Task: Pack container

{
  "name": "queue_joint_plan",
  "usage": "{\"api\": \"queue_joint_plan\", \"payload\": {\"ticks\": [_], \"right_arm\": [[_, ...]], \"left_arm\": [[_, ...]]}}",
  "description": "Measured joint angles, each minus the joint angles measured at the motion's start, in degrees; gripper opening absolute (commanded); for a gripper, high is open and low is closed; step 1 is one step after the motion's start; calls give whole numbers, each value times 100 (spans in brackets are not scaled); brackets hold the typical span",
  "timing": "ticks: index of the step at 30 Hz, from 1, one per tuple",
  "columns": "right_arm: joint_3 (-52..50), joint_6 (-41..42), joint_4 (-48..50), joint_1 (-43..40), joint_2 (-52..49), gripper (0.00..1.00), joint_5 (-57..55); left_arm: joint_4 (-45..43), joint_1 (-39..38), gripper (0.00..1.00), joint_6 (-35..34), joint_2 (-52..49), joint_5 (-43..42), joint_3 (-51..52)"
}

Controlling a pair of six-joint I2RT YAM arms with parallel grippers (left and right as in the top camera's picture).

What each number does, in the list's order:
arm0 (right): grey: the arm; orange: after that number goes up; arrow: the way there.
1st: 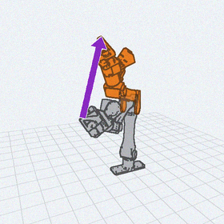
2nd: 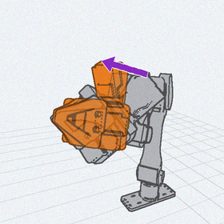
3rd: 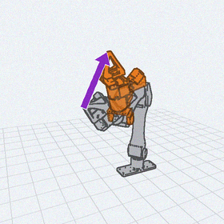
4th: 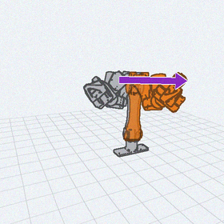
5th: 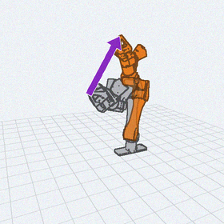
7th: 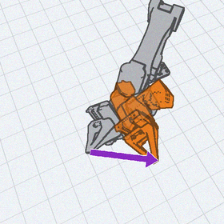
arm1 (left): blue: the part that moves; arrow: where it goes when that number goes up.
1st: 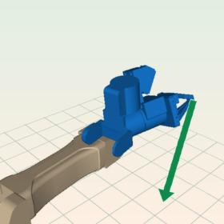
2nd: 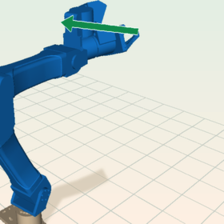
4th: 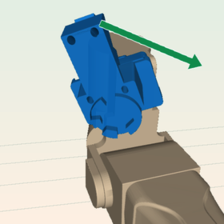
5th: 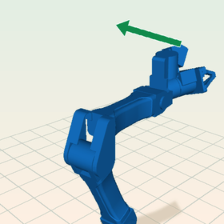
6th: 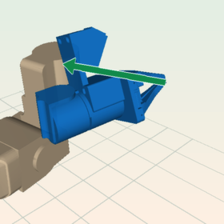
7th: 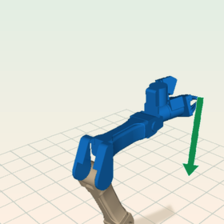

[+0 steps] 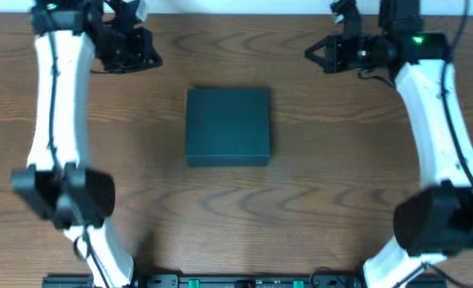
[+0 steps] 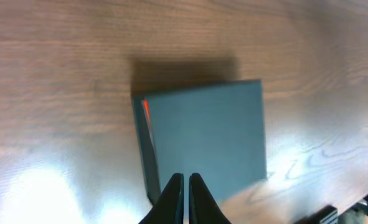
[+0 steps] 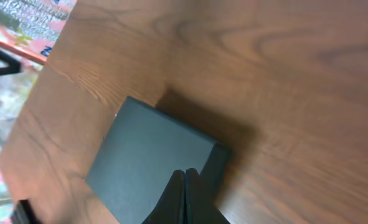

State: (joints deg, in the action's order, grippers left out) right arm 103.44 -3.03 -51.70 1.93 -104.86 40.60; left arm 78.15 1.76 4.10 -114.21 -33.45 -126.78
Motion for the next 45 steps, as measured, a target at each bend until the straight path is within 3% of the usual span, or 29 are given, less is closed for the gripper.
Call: {"api": "queue_joint_plan", "payload": {"ticks": [6, 12, 16, 19, 24, 30, 34, 35, 36, 37, 45], "right_arm": [[0, -162, -704, 0, 852, 1, -188], [0, -243, -1478, 0, 1593, 2, -269], [-138, -262, -2308, 68, 2413, 2, -533], [-973, -173, -2201, 372, 3274, 2, -859], [-3783, 363, -1143, 920, 5663, 2, -1102], [-6008, 1244, -1062, 1032, 8067, 2, -1161], [-6658, 1816, -1060, 1043, 8972, 2, -1176], [-6706, 1917, -1060, 1043, 9082, 8, -1174], [-6723, 2009, -1060, 1043, 9134, 45, -1169], [-6725, 2070, -1054, 1043, 9152, 99, -1163], [-6732, 2326, -1003, 1043, 9154, 99, -1191]], "left_arm": [[544, -170, 6, 59, 1134, 549, -2], [1040, -463, 6, 212, 1569, 710, 20], [1117, -597, 6, 345, 2286, 723, 570], [654, -597, 6, 369, 3279, 688, 1674], [-286, -595, 6, 382, 5641, 452, 4487], [-855, -597, 6, 72, 7355, 188, 7001], [-1187, -597, 6, -378, 7888, 149, 7908], [-1220, -597, 8, -455, 7930, 142, 7993], [-1250, -597, 74, -525, 7949, 129, 8039], [-1287, -597, 95, -577, 7949, 129, 8054], [-1255, -597, 95, -857, 7952, 101, 8056]]}}
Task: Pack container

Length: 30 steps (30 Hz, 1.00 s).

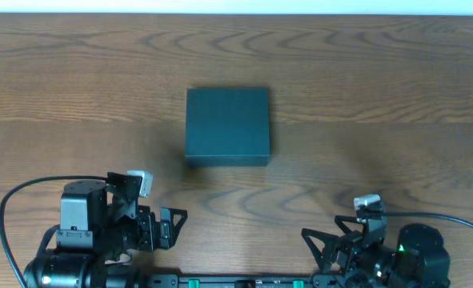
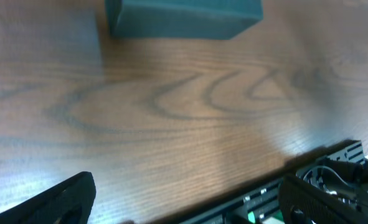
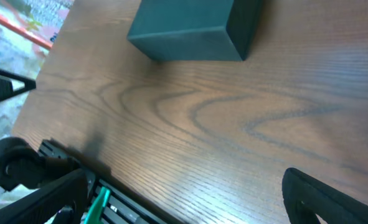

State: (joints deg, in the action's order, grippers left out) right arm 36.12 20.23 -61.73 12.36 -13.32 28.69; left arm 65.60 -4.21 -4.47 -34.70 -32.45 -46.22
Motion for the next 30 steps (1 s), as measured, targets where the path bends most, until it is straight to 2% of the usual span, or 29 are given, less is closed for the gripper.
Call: {"api": "queue_joint_plan", "payload": {"ticks": [19, 20, 25, 30], "right_arm": [[0, 61, -101, 0, 0, 99, -28], [0, 61, -101, 0, 0, 99, -28], [-15, 63, -103, 0, 0, 99, -35], [-28, 66, -111, 0, 4, 99, -48]], "left_arm": [[39, 0, 95, 39, 35, 111, 0], [-98, -2, 95, 103, 63, 203, 4], [-2236, -2, 95, 872, 599, 1128, 549], [-3945, 2, 95, 1325, 1808, 2107, 2350]]}}
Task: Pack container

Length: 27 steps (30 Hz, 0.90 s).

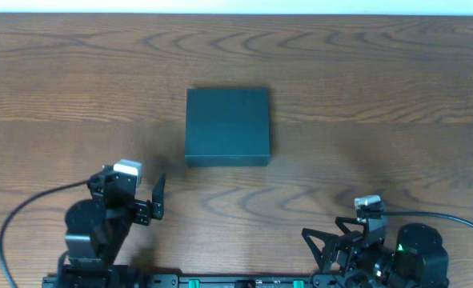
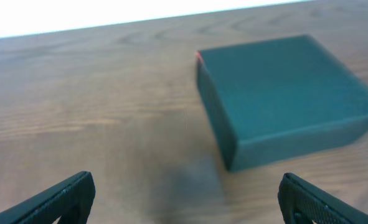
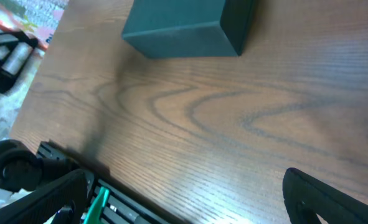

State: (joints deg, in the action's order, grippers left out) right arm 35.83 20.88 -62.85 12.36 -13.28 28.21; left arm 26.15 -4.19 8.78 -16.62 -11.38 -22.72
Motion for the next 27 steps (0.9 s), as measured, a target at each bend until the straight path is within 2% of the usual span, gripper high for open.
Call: {"api": "queue_joint_plan", "payload": {"ticks": [4, 11, 27], "right_arm": [[-2, -2, 7, 0, 2, 99, 0], [-2, -2, 9, 0, 7, 99, 0], [-2, -2, 7, 0, 7, 99, 0]], "left_arm": [[-238, 0, 95, 59, 726, 251, 817], [-341, 0, 95, 70, 1543, 326, 1408], [-581, 0, 95, 72, 1589, 278, 1530]]}}
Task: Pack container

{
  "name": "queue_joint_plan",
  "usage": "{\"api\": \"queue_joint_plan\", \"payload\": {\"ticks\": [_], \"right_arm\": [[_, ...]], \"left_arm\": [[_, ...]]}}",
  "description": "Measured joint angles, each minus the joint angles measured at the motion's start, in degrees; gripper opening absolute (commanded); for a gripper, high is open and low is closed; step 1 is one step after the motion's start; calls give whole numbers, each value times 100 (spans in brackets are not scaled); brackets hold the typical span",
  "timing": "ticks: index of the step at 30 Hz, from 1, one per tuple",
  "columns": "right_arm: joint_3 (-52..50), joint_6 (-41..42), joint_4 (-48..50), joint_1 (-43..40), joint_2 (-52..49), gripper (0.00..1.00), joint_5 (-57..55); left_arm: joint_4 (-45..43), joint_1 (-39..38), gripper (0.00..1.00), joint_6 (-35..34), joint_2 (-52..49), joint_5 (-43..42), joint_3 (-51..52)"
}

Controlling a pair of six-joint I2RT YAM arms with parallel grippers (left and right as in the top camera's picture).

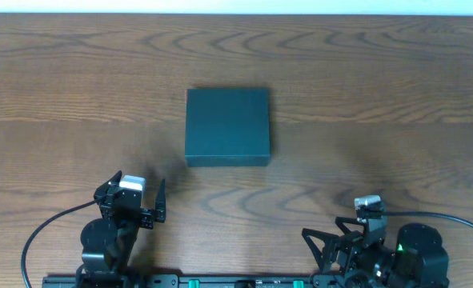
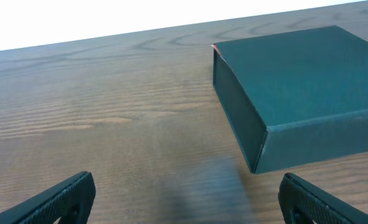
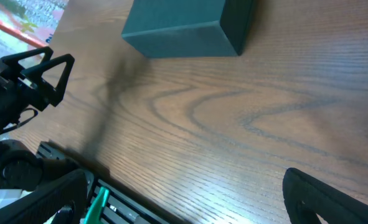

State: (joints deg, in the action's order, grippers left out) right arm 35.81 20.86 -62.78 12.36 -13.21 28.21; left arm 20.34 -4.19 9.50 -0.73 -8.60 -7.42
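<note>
A closed dark teal box [image 1: 227, 126] lies flat in the middle of the wooden table [image 1: 380, 80]. In the left wrist view the box [image 2: 296, 87] shows a sliver of red at its far left corner. My left gripper [image 1: 134, 192] is folded back at the near left edge, open wide and empty, facing the box; its fingers [image 2: 65, 199] frame bare wood. My right gripper [image 1: 332, 238] rests at the near right edge, also open and empty, its fingers [image 3: 324, 193] far apart. The right wrist view shows the box [image 3: 190, 22] at the top.
The black and green mounting rail [image 3: 84, 199] runs along the near table edge. The left gripper [image 3: 34, 78] appears at the left of the right wrist view. Bare wood surrounds the box on all sides.
My left arm has shifted slightly, settling a little lower and to the right at the near edge, so the box sits a bit closer in its wrist view. The right arm and the box have not moved.
Both arms were stretched to the far corners of the table with grippers shut, above the closed box. Then both were folded at the near edge with grippers open wide. The left wrist then faced the box, and it still does. The box stayed put.
</note>
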Motion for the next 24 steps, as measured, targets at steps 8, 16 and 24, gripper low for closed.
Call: {"api": "queue_joint_plan", "payload": {"ticks": [8, 16, 24], "right_arm": [[0, 2, 0, 0, 0, 99, 0], [-59, -262, 291, 11, 66, 99, -520], [-1379, -2103, 1915, 17, 1058, 99, -1325]], "left_arm": [[0, 0, 95, 0, 0, 0, 0], [0, 0, 95, 0, 0, 0, 0], [-7, 0, 95, 0, 0, 0, 0]]}}
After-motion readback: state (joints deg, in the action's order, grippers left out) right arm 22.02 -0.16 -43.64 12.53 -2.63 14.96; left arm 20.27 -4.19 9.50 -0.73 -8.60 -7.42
